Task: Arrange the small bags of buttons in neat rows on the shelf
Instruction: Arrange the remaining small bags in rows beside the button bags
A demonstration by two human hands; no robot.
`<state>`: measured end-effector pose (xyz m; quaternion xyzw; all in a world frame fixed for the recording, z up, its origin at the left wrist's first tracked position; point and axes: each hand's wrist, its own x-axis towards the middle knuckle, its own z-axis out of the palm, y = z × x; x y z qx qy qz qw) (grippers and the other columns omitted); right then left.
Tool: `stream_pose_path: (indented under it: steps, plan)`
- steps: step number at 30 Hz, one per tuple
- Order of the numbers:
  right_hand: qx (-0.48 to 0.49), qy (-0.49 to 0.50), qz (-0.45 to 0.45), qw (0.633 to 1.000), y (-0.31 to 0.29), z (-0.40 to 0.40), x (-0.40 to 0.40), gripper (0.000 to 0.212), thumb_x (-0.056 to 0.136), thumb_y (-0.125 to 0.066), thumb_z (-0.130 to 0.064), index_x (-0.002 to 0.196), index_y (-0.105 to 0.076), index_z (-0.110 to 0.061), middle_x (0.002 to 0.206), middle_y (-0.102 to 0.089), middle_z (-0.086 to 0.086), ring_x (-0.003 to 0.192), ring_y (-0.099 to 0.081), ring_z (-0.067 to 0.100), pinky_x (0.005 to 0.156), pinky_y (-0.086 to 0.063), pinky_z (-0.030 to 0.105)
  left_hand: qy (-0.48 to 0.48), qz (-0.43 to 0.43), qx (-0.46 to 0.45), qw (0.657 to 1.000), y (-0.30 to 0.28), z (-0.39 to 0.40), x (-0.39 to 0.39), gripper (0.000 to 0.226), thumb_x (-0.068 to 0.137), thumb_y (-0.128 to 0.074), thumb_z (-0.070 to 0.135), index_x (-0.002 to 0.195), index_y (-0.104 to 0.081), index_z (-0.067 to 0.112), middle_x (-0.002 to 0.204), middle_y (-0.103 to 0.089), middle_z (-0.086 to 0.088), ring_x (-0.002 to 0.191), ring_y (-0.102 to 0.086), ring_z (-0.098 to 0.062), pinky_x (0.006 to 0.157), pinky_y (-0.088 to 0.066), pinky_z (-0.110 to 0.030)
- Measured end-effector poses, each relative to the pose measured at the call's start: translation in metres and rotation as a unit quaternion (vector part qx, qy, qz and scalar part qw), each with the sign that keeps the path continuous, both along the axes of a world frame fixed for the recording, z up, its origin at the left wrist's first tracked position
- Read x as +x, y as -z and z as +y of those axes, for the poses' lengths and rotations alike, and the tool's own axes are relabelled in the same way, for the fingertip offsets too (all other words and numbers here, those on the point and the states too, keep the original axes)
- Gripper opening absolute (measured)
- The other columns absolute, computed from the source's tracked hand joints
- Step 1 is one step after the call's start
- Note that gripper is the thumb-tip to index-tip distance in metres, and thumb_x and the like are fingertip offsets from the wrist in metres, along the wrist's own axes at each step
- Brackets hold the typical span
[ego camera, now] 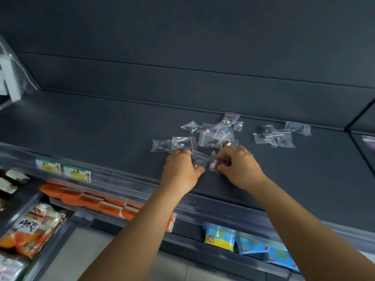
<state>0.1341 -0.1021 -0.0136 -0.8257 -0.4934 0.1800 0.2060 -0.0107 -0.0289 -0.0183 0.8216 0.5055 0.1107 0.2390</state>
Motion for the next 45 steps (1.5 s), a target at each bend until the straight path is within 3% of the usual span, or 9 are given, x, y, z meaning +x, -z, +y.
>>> stream_pose_path:
  steps: [7, 13, 17, 20, 24, 27, 34, 40, 45]
  plan:
    - [-0.003, 0.093, 0.005, 0.996, 0.005, -0.004, 0.001, 0.055, 0.081, -0.065, -0.047, 0.124, -0.052, -0.016, 0.117, -0.051, 0.008, 0.114, -0.045, 0.028, 0.097, -0.042, 0.038, 0.005, -0.019, -0.004, 1.000, -0.001, 0.004, -0.003, 0.040, 0.080, -0.066, 0.041, 0.058, -0.048, 0.014, 0.075, -0.057, -0.015, 0.086, -0.059, -0.034, 0.058, -0.035, -0.029]
    - [0.033, 0.063, 0.040, 0.997, 0.005, 0.005, -0.007, 0.020, 0.079, -0.070, -0.025, 0.084, -0.050, -0.023, 0.095, -0.056, 0.002, 0.098, -0.053, 0.026, 0.074, -0.040, 0.027, 0.008, -0.043, -0.011, 0.999, -0.007, -0.001, -0.002, 0.013, 0.086, -0.067, 0.026, 0.084, -0.057, 0.017, 0.083, -0.058, 0.005, 0.085, -0.057, -0.020, 0.069, -0.044, -0.029]
    - [0.123, 0.097, 0.133, 0.979, -0.002, -0.003, -0.005, 0.019, 0.082, -0.064, -0.011, 0.091, -0.048, -0.017, 0.080, -0.058, -0.003, 0.073, -0.056, 0.014, 0.057, -0.043, 0.021, -0.028, -0.168, -0.082, 0.982, -0.008, -0.001, 0.001, 0.016, 0.086, -0.066, 0.021, 0.095, -0.053, 0.021, 0.082, -0.057, 0.011, 0.080, -0.058, -0.013, 0.066, -0.044, -0.023]
    - [0.186, 0.125, 0.252, 0.941, -0.008, -0.011, -0.001, 0.030, 0.076, -0.069, -0.005, 0.092, -0.048, -0.021, 0.092, -0.065, 0.007, 0.084, -0.064, 0.025, 0.072, -0.055, 0.035, -0.024, -0.264, -0.137, 0.954, -0.011, -0.007, 0.012, 0.011, 0.086, -0.066, 0.019, 0.095, -0.061, 0.017, 0.079, -0.063, 0.006, 0.068, -0.057, -0.008, 0.058, -0.044, -0.016]
    - [0.255, 0.150, 0.318, 0.901, -0.021, -0.030, 0.012, 0.033, 0.074, -0.068, 0.001, 0.093, -0.054, -0.022, 0.097, -0.068, 0.012, 0.092, -0.066, 0.031, 0.085, -0.055, 0.045, -0.012, -0.312, -0.187, 0.932, -0.021, -0.026, 0.044, 0.004, 0.088, -0.058, 0.018, 0.086, -0.060, 0.016, 0.082, -0.063, -0.006, 0.070, -0.056, -0.017, 0.069, -0.052, -0.038]
    - [0.282, 0.181, 0.319, 0.887, -0.029, -0.054, 0.032, 0.031, 0.074, -0.070, -0.001, 0.097, -0.058, -0.018, 0.087, -0.068, 0.007, 0.089, -0.067, 0.027, 0.087, -0.055, 0.043, 0.025, -0.334, -0.241, 0.911, -0.032, -0.050, 0.072, 0.004, 0.090, -0.059, 0.016, 0.094, -0.059, 0.015, 0.083, -0.066, -0.003, 0.070, -0.060, -0.010, 0.070, -0.052, -0.029]
    - [0.322, 0.256, 0.287, 0.865, -0.042, -0.142, 0.098, 0.030, 0.075, -0.072, -0.005, 0.099, -0.059, -0.016, 0.082, -0.067, -0.004, 0.074, -0.064, 0.011, 0.069, -0.049, 0.023, 0.119, -0.336, -0.274, 0.894, -0.052, -0.124, 0.147, 0.021, 0.080, -0.071, 0.018, 0.095, -0.059, 0.011, 0.080, -0.068, 0.000, 0.076, -0.064, -0.013, 0.075, -0.052, -0.030]
    - [0.349, 0.294, 0.302, 0.837, -0.052, -0.250, 0.165, 0.021, 0.079, -0.071, -0.006, 0.098, -0.065, -0.006, 0.086, -0.072, 0.011, 0.080, -0.070, 0.022, 0.083, -0.057, 0.038, 0.162, -0.322, -0.284, 0.889, -0.062, -0.220, 0.221, 0.023, 0.080, -0.072, 0.011, 0.098, -0.059, 0.013, 0.079, -0.066, 0.001, 0.067, -0.057, -0.012, 0.064, -0.048, -0.026]
    - [0.379, 0.320, 0.315, 0.809, -0.060, -0.349, 0.215, 0.015, 0.082, -0.067, -0.002, 0.074, -0.065, -0.015, 0.063, -0.065, 0.001, 0.063, -0.058, 0.016, 0.060, -0.051, 0.025, 0.193, -0.299, -0.272, 0.894, -0.067, -0.307, 0.282, 0.029, 0.078, -0.071, 0.016, 0.105, -0.060, 0.010, 0.097, -0.069, -0.012, 0.082, -0.066, -0.026, 0.076, -0.055, -0.042]
